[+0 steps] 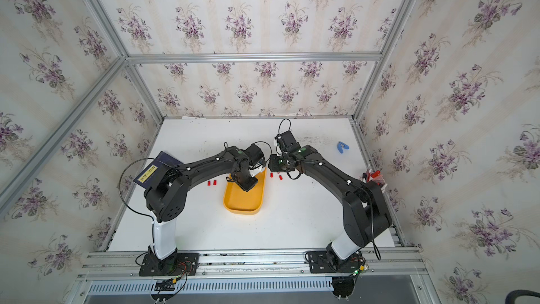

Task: Take the screw protection sleeves out of the storage box
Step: Adjust the screw protection sleeve in the storage box.

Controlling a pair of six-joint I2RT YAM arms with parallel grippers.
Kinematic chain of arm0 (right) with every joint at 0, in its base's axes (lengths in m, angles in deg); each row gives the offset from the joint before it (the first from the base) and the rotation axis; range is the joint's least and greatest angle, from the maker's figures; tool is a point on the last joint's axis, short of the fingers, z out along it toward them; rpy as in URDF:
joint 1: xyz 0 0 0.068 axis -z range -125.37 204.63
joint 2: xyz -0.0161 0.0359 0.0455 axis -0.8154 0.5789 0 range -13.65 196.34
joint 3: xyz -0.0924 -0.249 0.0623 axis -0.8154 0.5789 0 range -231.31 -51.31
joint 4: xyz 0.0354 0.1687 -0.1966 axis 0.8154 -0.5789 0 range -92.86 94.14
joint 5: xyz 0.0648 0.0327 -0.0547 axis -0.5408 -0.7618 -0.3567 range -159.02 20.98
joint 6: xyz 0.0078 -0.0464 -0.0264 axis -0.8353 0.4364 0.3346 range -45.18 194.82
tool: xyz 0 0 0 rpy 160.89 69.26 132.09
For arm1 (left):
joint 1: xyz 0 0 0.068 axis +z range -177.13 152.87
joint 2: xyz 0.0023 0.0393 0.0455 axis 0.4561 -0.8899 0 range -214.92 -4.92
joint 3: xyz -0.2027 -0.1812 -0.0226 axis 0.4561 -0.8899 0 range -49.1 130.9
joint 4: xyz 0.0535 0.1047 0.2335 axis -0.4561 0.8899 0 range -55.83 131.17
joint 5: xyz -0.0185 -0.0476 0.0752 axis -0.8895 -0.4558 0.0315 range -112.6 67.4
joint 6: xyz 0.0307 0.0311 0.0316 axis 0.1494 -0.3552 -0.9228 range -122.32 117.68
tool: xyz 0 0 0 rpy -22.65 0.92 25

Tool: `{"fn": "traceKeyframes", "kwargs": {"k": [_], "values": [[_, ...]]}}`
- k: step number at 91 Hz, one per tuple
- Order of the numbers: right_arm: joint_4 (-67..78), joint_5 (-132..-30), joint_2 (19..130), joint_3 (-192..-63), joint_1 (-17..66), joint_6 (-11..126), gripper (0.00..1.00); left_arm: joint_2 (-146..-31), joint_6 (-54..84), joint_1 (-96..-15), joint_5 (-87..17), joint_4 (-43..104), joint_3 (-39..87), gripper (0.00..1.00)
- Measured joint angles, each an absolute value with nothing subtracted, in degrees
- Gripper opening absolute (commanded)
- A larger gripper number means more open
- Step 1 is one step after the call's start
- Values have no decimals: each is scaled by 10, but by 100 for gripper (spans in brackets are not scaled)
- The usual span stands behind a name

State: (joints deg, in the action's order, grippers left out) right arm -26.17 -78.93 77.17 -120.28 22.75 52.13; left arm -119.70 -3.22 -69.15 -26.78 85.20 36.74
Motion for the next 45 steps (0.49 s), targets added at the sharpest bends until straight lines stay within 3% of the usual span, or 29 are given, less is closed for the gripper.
{"fn": "traceKeyframes", "kwargs": {"k": [22,45], "values": [[-270,-789,771,-1211,227,530,40,-1204,-96,-688,-253,829,348,23],[-270,-789,769,-1204,227,534,40,-1193,-119,-684,-244,806,331,36]]}}
